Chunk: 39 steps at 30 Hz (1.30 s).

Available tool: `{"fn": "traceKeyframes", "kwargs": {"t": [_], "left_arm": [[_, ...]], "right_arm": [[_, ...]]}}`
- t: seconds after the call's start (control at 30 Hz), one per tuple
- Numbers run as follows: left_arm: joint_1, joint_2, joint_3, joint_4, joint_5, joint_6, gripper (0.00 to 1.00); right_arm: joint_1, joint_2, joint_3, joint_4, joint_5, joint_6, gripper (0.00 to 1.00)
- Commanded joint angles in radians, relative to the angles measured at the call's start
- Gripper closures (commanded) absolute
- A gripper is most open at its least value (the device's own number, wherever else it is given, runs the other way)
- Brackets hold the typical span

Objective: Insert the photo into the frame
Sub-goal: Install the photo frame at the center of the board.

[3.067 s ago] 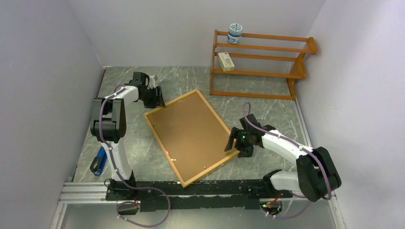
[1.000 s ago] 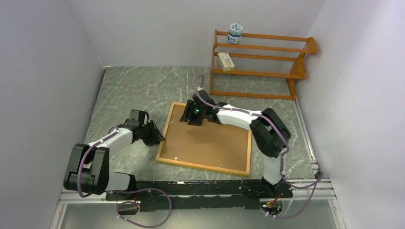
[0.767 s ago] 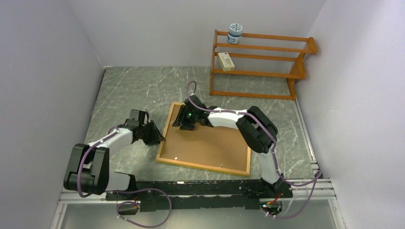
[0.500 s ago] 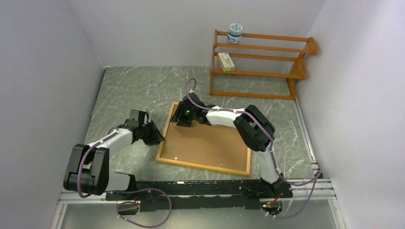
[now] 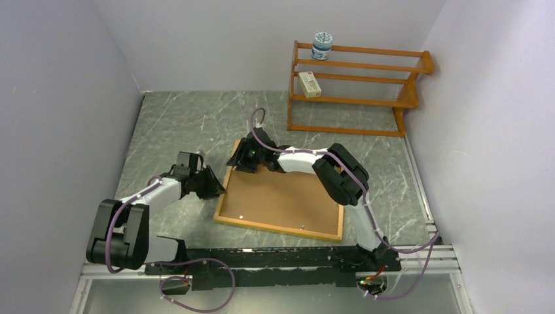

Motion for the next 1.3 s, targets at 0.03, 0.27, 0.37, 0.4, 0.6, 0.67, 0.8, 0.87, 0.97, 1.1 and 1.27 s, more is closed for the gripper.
{"fn": "traceKeyframes", "kwargs": {"t": [0.03, 0.27, 0.37, 0.4, 0.6, 0.67, 0.8, 0.87, 0.97, 1.1, 1.27], "left_arm": [[-0.007, 0.021, -0.045, -0.032, 0.013, -0.001, 0.75], [-0.007, 0.023, -0.045, -0.034, 0.014, 0.001, 0.76], [-0.007, 0.023, -0.045, -0.034, 0.012, 0.003, 0.75], [-0.007, 0.024, -0.044, -0.034, 0.012, 0.002, 0.76], [-0.007, 0.023, -0.043, -0.029, 0.010, 0.000, 0.75], [-0.007, 0.023, -0.043, -0.031, 0.010, 0.001, 0.76], [-0.007, 0.016, -0.046, -0.034, 0.010, 0.000, 0.75], [-0.007, 0.014, -0.046, -0.035, 0.008, -0.001, 0.75], [-0.007, 0.014, -0.046, -0.035, 0.008, -0.003, 0.75], [-0.007, 0.012, -0.039, -0.039, 0.007, -0.002, 0.75], [-0.007, -0.001, -0.027, -0.047, 0.001, -0.003, 0.74]], "right_arm": [[0.008, 0.046, 0.023, 0.036, 0.044, -0.006, 0.51], [0.009, 0.070, 0.055, 0.036, 0.058, -0.019, 0.51], [0.009, 0.072, 0.059, 0.036, 0.060, -0.025, 0.51], [0.009, 0.071, 0.058, 0.036, 0.055, -0.024, 0.51], [0.009, 0.054, 0.062, 0.040, 0.068, -0.062, 0.47], [0.007, 0.073, 0.087, 0.024, 0.068, -0.069, 0.46], [0.007, 0.104, 0.102, 0.033, 0.054, -0.056, 0.43], [0.007, 0.099, 0.094, 0.046, 0.046, -0.050, 0.42], [0.005, 0.058, 0.071, 0.068, 0.039, -0.063, 0.39], [-0.003, -0.071, 0.021, 0.055, 0.032, -0.124, 0.38], [-0.050, -0.246, -0.054, -0.061, 0.100, -0.260, 0.37]]}}
